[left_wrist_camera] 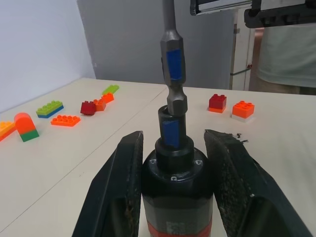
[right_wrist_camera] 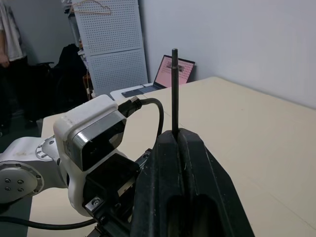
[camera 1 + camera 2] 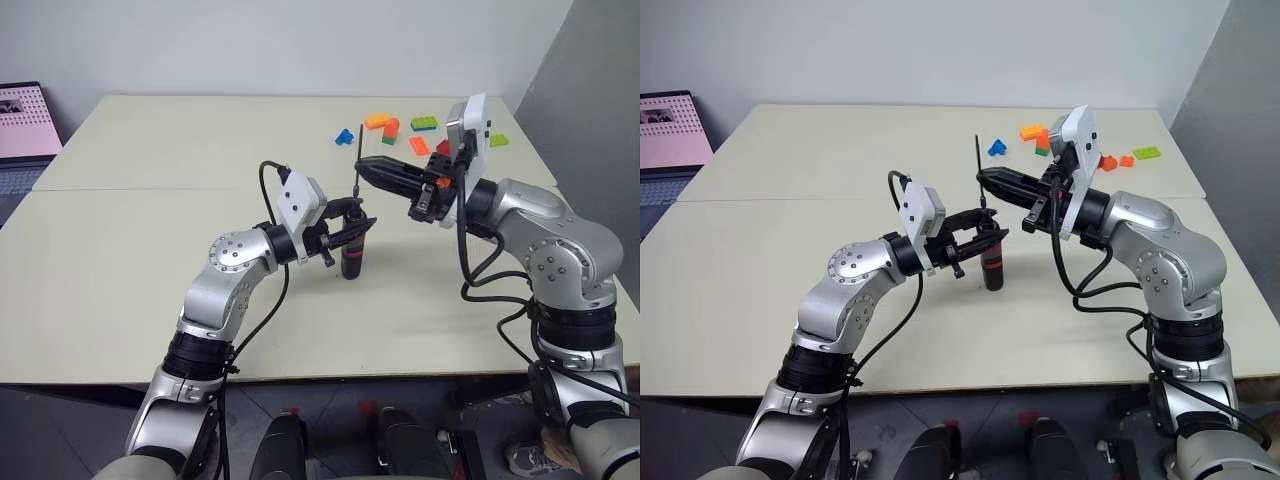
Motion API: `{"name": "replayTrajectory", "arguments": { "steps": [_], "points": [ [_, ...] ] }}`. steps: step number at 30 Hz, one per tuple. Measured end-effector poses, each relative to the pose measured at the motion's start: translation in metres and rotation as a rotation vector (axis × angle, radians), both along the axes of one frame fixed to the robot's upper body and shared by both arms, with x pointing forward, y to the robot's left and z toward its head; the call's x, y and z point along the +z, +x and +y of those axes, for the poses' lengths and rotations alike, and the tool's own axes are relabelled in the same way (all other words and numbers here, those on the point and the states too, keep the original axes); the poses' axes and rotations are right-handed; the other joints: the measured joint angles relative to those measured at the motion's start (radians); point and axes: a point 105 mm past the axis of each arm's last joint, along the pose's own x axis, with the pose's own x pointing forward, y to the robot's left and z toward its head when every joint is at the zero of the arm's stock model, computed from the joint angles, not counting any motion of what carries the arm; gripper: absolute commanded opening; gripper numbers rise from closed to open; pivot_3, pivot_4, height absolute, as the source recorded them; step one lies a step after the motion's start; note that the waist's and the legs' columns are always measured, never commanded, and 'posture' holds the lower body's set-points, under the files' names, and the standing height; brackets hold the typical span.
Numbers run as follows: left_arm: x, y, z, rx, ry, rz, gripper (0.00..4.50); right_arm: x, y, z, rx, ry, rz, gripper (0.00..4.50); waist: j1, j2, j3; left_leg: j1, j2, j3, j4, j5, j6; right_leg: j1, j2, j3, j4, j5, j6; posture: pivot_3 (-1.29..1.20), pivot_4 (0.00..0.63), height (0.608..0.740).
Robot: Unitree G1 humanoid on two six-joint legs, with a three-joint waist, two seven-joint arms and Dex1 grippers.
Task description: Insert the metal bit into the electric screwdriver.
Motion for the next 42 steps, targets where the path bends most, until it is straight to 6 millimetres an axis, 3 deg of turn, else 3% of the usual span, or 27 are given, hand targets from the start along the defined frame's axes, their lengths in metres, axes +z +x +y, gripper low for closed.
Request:
{"name": "replayTrajectory", "arguments": {
  "steps": [28, 42],
  "points": [
    [-0.0002, -0.0006, -0.0001, -0.001, 0.0, -0.001, 1.58, 0.0087, -0.0004, 0.0011, -0.004, 0.014, -0.02, 0.0, 0.0, 0.0, 0.0, 0.0, 0.0, 0.0, 0.0, 0.0, 0.0, 0.0, 0.0, 0.0, 0.0, 0.0, 0.0, 0.0, 0.15, 0.74],
    [-0.0005, -0.0018, -0.0001, -0.001, 0.0, -0.003, 1.58, 0.0009, 0.0005, -0.0008, -0.021, -0.023, -0.029, 0.0, 0.0, 0.0, 0.0, 0.0, 0.0, 0.0, 0.0, 0.0, 0.0, 0.0, 0.0, 0.0, 0.0, 0.0, 0.0, 0.0, 0.15, 0.74]
  ]
}}
